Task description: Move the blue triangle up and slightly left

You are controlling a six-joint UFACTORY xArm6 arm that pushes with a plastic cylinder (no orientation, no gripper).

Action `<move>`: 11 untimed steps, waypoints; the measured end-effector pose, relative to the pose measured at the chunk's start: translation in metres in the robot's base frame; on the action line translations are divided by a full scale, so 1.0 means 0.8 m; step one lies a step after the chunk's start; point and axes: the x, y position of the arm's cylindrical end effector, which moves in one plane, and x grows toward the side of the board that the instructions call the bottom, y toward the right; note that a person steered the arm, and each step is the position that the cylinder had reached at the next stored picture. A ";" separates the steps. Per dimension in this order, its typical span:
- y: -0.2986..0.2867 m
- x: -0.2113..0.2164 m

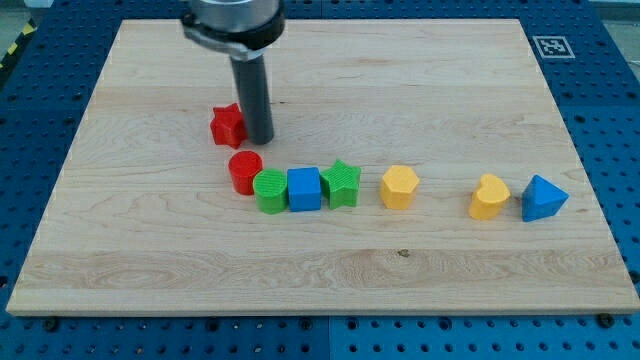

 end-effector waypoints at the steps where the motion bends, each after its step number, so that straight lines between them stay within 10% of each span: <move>1: -0.003 -0.009; 5: -0.015 0.048; 11: -0.063 -0.027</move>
